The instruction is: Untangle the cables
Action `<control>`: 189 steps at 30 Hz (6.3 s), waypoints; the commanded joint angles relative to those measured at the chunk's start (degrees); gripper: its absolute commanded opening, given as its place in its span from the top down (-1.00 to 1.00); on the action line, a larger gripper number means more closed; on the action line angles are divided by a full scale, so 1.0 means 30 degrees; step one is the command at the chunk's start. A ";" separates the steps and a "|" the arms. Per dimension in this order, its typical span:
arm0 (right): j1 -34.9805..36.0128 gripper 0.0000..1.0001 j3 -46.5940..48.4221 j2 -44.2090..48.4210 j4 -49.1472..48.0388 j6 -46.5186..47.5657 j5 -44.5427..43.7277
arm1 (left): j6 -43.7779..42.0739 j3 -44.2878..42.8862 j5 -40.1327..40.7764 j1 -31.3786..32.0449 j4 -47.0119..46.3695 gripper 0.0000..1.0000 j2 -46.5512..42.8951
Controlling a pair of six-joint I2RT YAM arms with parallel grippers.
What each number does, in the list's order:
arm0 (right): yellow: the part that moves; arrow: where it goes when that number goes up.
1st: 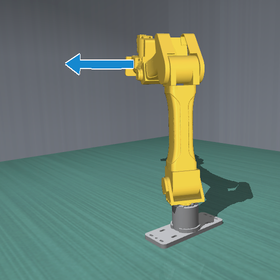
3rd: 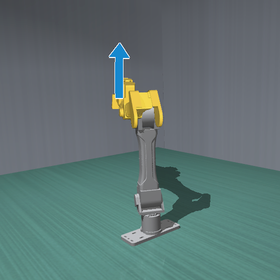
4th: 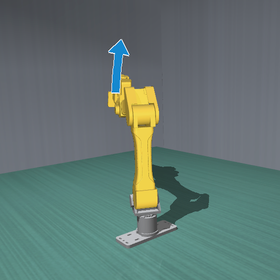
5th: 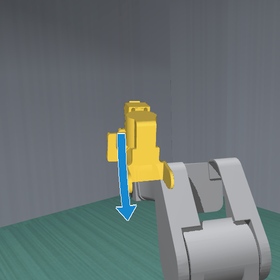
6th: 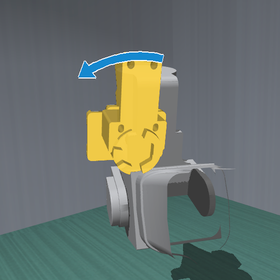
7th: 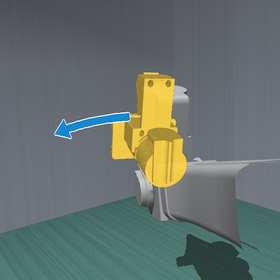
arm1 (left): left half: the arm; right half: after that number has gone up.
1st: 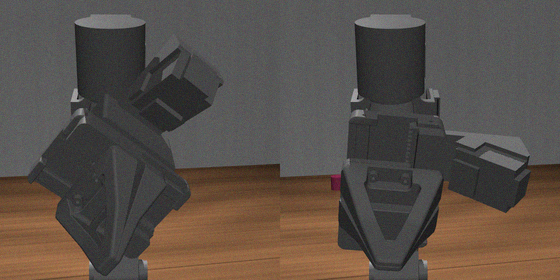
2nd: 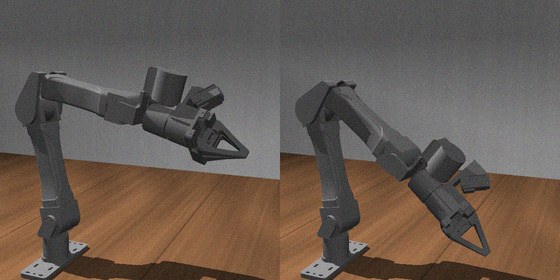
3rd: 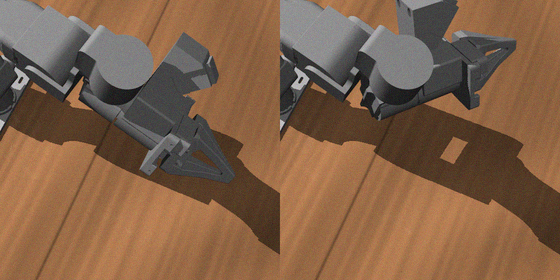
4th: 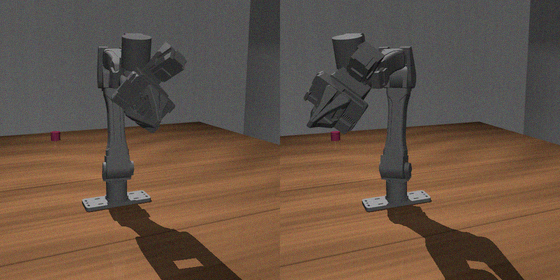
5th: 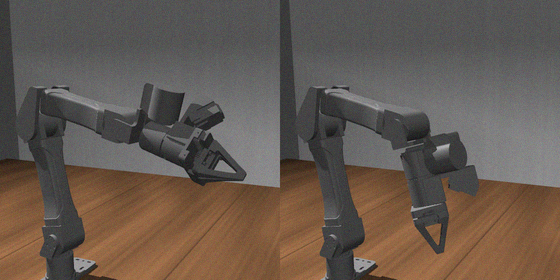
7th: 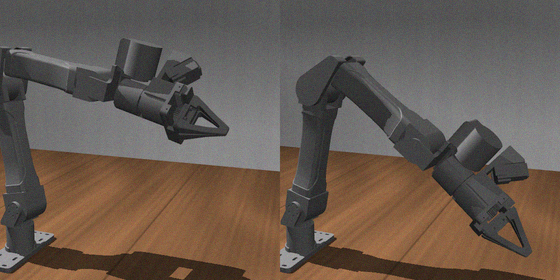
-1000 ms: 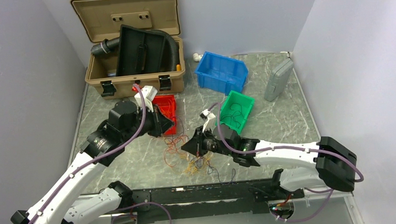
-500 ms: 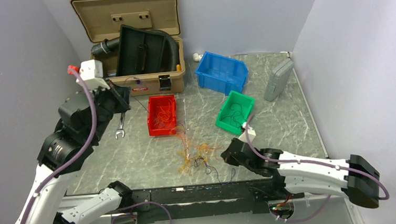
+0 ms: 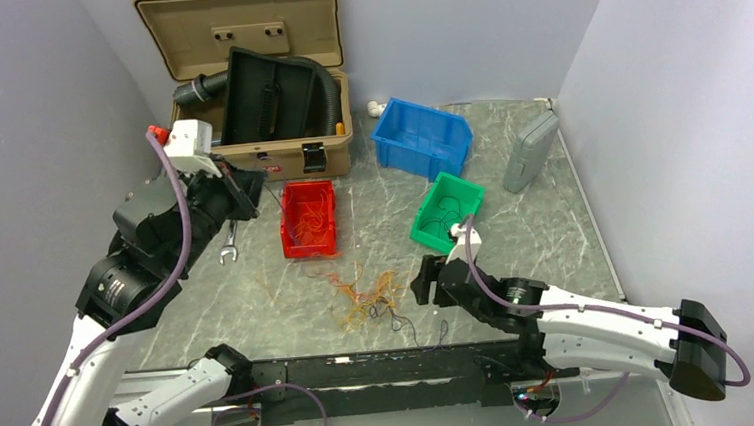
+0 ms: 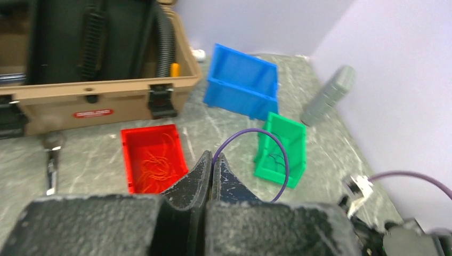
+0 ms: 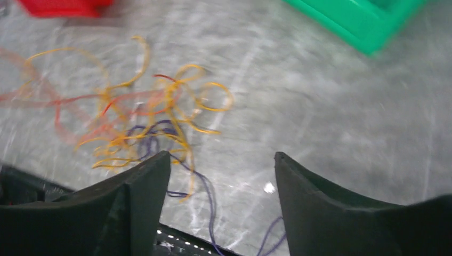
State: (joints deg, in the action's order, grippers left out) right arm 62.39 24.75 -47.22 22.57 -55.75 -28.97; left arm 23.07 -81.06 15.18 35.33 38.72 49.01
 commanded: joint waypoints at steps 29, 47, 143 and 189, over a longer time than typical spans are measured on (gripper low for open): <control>0.0354 -0.04 0.5798 -1.3712 -2.1837 1.2314 1.2982 | -0.0146 -0.1447 -0.5522 -0.0044 -0.2415 1.00 0.0289; 0.0385 -0.19 0.3750 -1.1589 -2.2032 1.2650 1.2865 | -0.0187 -0.1761 -0.5481 -0.0035 -0.2283 1.00 0.0340; 0.0317 1.00 0.9032 -1.0999 -1.4201 2.0476 0.9049 | -0.1481 -0.3450 -0.2421 -0.0037 0.0071 1.00 0.0397; -0.1219 1.00 0.4232 1.0996 1.1453 -0.3033 -1.0197 | 0.0809 0.1561 1.7328 -0.0116 0.1350 1.00 -0.4060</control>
State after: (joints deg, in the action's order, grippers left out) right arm 58.74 37.65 -15.90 75.53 -92.99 -62.28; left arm 28.32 -78.52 67.53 35.27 49.60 38.65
